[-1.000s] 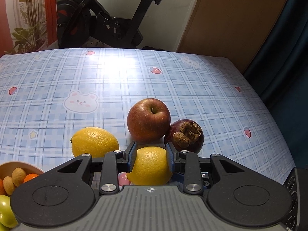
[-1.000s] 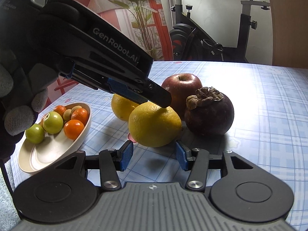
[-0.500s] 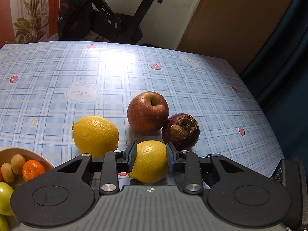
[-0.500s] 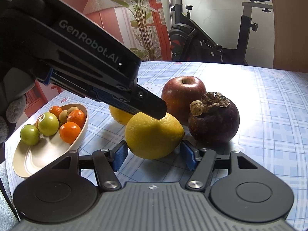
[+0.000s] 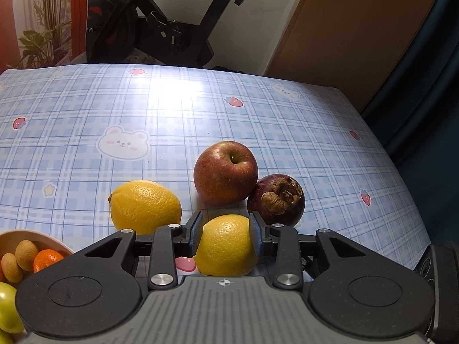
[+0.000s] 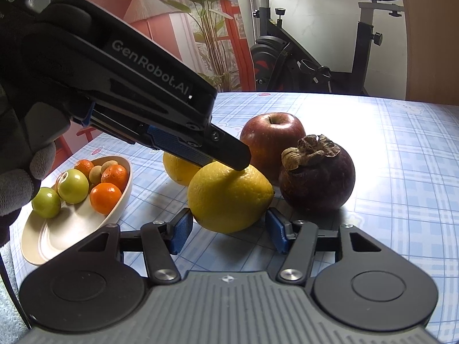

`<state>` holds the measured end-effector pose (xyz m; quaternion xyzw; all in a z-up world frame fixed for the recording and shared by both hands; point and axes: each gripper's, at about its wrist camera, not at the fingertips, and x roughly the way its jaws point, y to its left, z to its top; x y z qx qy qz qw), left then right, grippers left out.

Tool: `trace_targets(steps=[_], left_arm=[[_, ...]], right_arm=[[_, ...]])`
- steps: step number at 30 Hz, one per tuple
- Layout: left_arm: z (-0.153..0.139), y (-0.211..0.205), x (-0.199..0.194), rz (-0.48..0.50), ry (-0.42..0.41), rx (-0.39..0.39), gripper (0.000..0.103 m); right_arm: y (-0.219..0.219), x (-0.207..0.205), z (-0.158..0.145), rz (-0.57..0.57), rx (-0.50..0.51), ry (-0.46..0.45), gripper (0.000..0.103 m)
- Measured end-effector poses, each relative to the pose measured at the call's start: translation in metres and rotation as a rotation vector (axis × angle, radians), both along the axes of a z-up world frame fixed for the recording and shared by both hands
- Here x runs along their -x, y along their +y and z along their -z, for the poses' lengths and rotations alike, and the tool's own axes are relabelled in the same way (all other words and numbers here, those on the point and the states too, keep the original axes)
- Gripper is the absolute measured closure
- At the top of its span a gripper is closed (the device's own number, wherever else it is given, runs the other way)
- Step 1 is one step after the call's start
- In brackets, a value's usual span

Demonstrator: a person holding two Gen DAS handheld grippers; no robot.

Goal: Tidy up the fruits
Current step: 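Lift both lemons and carry them over the cream plate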

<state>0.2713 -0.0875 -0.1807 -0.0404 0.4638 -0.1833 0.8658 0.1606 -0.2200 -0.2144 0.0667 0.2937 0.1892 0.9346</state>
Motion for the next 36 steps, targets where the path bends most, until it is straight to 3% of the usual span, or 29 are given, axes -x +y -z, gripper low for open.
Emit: trace_targets(steps=[12,25,36], left_arm=[[0.001,0.001,0.002,0.012,0.015,0.016,0.064],[-0.007,0.011,0.038,0.026,0.012,0.009,0.064],[-0.039,0.064,0.06,-0.047,-0.021,0.028,0.064]], right_arm=[[0.001,0.004,0.0,-0.001,-0.004,-0.008,0.045],[0.01,0.038,-0.005,-0.054,0.013,-0.034,0.045],[0.053,0.042,-0.037,-0.152,0.025,-0.07,0.045]])
